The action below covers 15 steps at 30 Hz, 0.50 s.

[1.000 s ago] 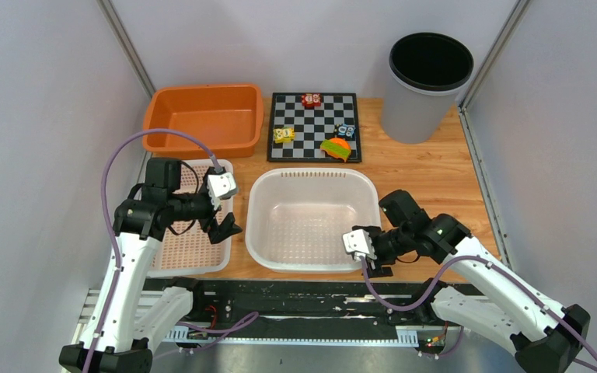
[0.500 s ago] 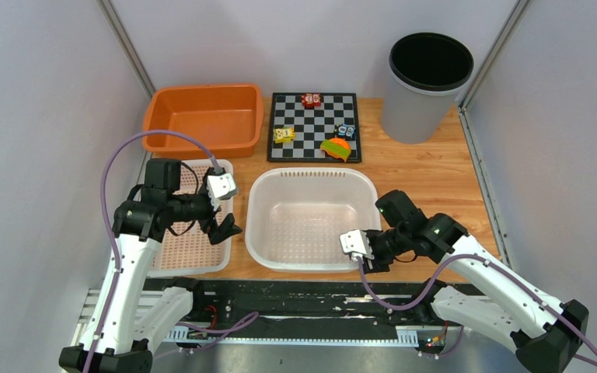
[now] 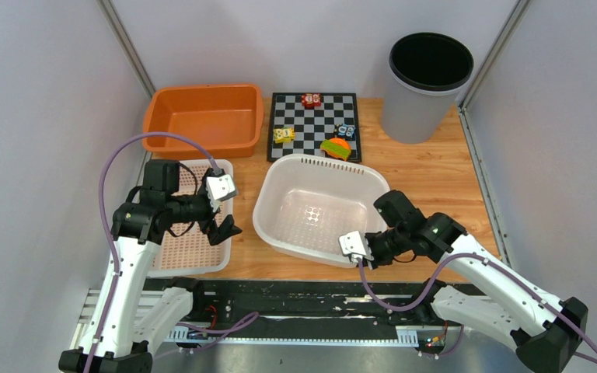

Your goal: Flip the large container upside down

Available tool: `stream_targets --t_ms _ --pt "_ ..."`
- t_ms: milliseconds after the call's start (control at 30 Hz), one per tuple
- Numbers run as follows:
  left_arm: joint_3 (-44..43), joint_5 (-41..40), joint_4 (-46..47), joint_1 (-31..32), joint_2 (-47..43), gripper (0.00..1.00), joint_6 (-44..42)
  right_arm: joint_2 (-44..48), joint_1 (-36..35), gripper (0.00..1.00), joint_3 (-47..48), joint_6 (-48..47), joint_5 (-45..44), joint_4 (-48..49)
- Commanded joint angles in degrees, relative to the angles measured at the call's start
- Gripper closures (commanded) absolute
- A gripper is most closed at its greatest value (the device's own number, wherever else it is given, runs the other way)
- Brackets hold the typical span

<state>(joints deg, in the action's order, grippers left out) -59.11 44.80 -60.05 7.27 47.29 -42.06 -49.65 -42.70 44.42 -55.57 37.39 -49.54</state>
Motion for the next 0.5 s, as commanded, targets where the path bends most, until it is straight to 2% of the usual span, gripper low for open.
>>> stream_targets --t_ms 0,100,467 --pt "0.6 1.0 0.6 0.2 -0.5 0.00 -1.0 0.9 -0.4 0.91 2.1 -0.6 3.4 -4.1" --pt "0.6 0.9 0.5 0.2 -0.4 0.00 -1.0 1.6 -0.4 0.97 3.3 -1.3 4.4 -5.4" --pt "0.5 1.2 0.4 0.2 -0.2 0.00 -1.2 3.1 0.4 0.98 10.1 -3.1 8.5 -11.3"
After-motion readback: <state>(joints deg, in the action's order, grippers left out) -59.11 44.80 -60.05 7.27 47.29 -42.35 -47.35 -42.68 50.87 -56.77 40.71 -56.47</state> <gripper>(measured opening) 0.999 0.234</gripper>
